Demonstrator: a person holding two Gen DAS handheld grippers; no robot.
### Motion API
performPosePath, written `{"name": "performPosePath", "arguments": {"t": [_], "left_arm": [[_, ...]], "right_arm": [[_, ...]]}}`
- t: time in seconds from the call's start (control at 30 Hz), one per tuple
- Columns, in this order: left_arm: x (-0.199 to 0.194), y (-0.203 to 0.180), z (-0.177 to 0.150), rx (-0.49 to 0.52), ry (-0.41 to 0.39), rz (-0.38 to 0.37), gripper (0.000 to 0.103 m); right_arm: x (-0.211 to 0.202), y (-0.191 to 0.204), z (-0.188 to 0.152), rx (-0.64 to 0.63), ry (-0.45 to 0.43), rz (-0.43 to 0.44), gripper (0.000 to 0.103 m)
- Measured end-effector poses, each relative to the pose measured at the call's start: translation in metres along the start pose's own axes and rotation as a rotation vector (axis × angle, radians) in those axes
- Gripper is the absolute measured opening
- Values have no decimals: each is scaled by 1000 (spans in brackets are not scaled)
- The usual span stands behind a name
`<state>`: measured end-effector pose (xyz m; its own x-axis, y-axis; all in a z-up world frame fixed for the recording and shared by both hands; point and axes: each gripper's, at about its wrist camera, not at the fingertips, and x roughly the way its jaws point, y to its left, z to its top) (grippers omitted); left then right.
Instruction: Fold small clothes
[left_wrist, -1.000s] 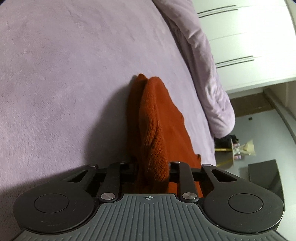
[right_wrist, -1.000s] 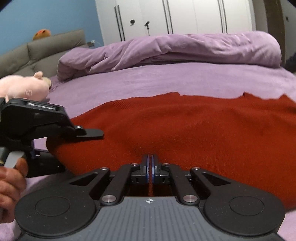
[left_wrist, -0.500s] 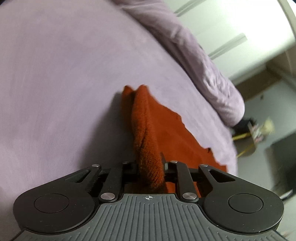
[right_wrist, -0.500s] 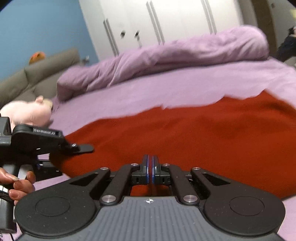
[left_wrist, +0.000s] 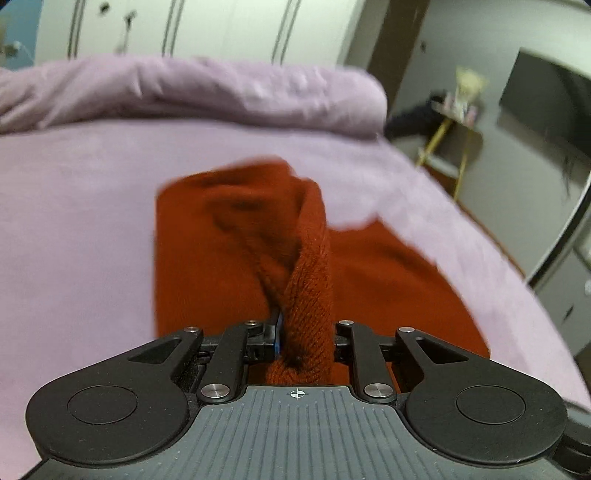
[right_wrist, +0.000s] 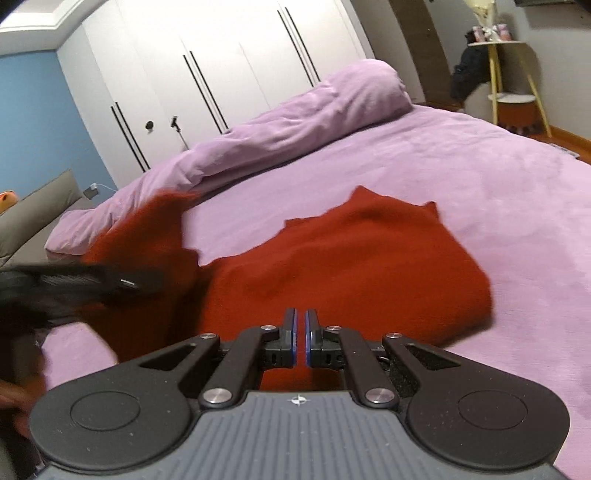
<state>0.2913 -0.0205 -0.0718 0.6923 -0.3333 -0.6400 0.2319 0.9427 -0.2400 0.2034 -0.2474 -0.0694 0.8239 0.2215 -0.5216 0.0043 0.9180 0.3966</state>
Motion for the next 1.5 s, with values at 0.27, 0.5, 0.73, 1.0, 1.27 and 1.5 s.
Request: {"name": "performPosePath", "arguments": {"t": [0.27, 0.5, 0.73, 1.0, 1.27, 1.5], "left_arm": [[-30, 6, -21, 16, 52, -218, 53], [-73, 51, -28, -91, -43, -9, 51], [-29, 61, -39, -174, 102, 19, 50], [-30, 75, -60, -221, 118, 8, 53], [-34, 70, -56, -182, 126, 29, 53], [-44, 66, -50, -172, 92, 26, 53]], "right_arm": [[0, -7, 3, -22, 24, -24, 4], [4, 24, 20, -38, 3, 91, 4], [68, 29, -7, -90, 260, 13, 0], [52, -12, 17, 110, 165, 203, 29], [106, 10, 47, 208, 233, 249, 30], [129, 34, 48, 101, 271, 185, 6]]}}
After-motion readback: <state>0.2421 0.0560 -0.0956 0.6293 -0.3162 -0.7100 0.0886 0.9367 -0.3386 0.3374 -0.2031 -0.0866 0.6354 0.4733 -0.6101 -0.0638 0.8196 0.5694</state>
